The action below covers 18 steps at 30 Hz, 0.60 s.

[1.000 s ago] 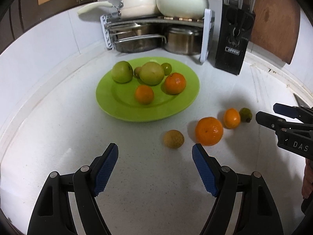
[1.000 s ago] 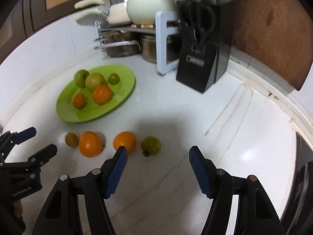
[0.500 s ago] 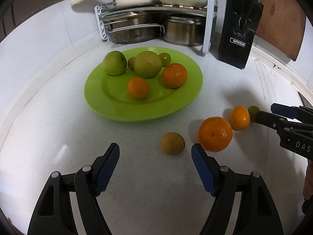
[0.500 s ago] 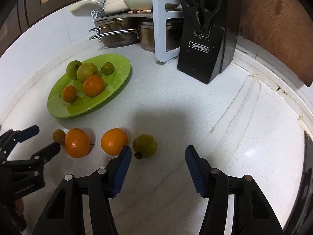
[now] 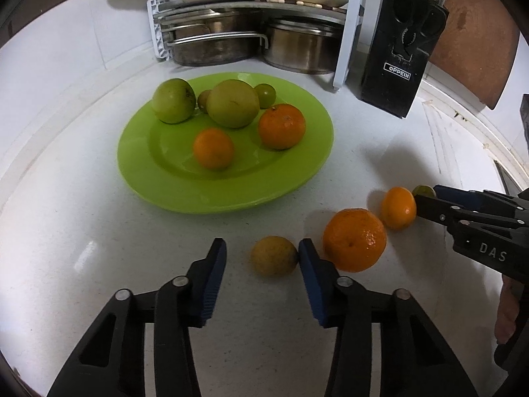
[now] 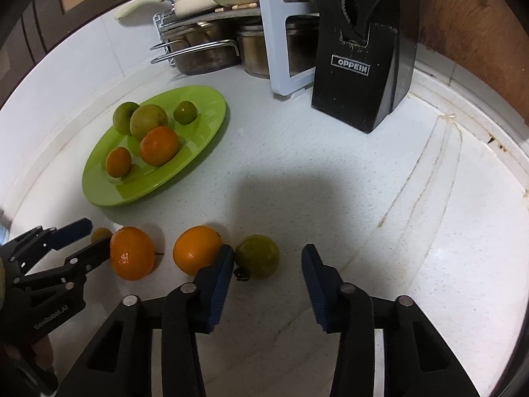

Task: Organize fruits
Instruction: 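Grasp the small yellow fruit with the left tool while the right tool grasps a green tomato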

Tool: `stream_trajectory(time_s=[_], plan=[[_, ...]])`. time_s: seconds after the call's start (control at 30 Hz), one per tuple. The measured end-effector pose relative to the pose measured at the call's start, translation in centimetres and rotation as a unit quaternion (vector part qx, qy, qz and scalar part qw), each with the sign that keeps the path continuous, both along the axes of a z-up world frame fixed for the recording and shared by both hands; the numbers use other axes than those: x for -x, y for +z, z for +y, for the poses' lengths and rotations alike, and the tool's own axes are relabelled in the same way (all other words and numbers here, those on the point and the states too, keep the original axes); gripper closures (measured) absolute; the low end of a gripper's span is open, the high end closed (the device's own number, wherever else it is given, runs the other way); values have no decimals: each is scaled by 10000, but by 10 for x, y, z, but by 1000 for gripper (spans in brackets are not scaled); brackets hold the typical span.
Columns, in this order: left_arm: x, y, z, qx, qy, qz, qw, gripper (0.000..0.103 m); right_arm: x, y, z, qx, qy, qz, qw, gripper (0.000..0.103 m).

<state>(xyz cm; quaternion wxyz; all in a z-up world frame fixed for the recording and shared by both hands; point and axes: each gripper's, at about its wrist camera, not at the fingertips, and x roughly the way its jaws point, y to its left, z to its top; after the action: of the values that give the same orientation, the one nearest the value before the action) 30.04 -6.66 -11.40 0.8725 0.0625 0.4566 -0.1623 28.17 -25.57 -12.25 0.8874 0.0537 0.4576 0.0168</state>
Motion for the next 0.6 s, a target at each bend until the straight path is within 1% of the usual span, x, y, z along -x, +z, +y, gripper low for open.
stream_trajectory(time_s=[0.03, 0.13, 0.17, 0.37, 0.6], plan=[[-1, -1, -1, 5, -13, 34, 10000, 63, -1, -1, -1, -42, 3, 25, 10000, 62], [-2, -3, -3, 7, -59, 88, 9999, 73, -2, -2, -2, -118, 11, 49, 9999, 69], [-1, -3, -3, 15, -67, 96, 9999, 74, -2, -3, -2, -126, 30, 54, 9999, 73], [1, 0, -2, 21, -54, 40, 10000, 74, 3, 2, 1, -57, 80, -43, 9999, 73], [9, 12, 2, 69, -39, -121, 9999, 74, 11, 14, 6, 37, 186, -215, 9996, 73]])
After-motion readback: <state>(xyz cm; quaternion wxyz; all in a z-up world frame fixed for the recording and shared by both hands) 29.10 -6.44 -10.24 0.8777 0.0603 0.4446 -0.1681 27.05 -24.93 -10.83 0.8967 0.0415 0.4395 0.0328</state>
